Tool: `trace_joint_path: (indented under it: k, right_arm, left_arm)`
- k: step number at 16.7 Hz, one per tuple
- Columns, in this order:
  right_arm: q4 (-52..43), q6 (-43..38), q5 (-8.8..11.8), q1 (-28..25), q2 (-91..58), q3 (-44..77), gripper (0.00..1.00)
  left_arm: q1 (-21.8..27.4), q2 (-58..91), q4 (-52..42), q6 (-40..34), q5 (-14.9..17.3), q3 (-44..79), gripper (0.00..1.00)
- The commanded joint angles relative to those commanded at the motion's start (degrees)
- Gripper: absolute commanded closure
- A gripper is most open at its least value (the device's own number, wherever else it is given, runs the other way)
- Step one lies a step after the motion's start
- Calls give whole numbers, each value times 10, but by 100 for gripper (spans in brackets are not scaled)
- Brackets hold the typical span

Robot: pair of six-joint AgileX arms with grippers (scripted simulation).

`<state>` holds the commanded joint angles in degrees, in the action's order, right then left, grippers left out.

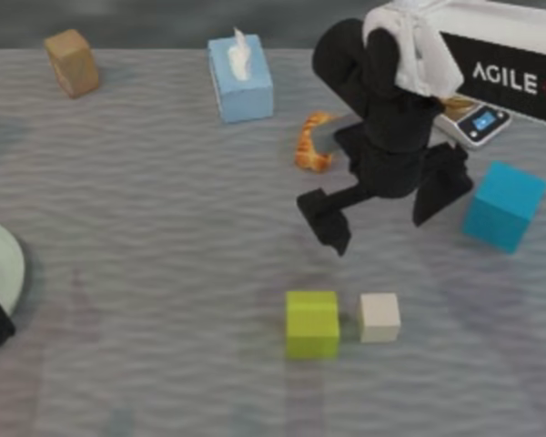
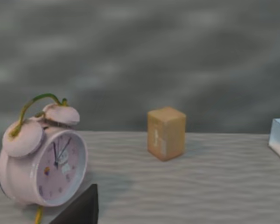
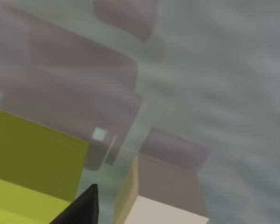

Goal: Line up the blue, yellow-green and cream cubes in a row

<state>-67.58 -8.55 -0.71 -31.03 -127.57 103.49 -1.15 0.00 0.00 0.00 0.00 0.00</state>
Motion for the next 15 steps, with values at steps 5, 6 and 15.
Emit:
trace_joint_path:
  k: [5,6,15]
  right_arm:
    - [-19,312,2,108,-26,29,0]
    - [-22,366,2,129,-29,34,0]
    - [-16,585,5,230,-20,53,0]
  left_arm:
    - [0,0,0,0,0,0,0]
    - [0,0,0,0,0,0,0]
    - [0,0,0,0,0,0,0]
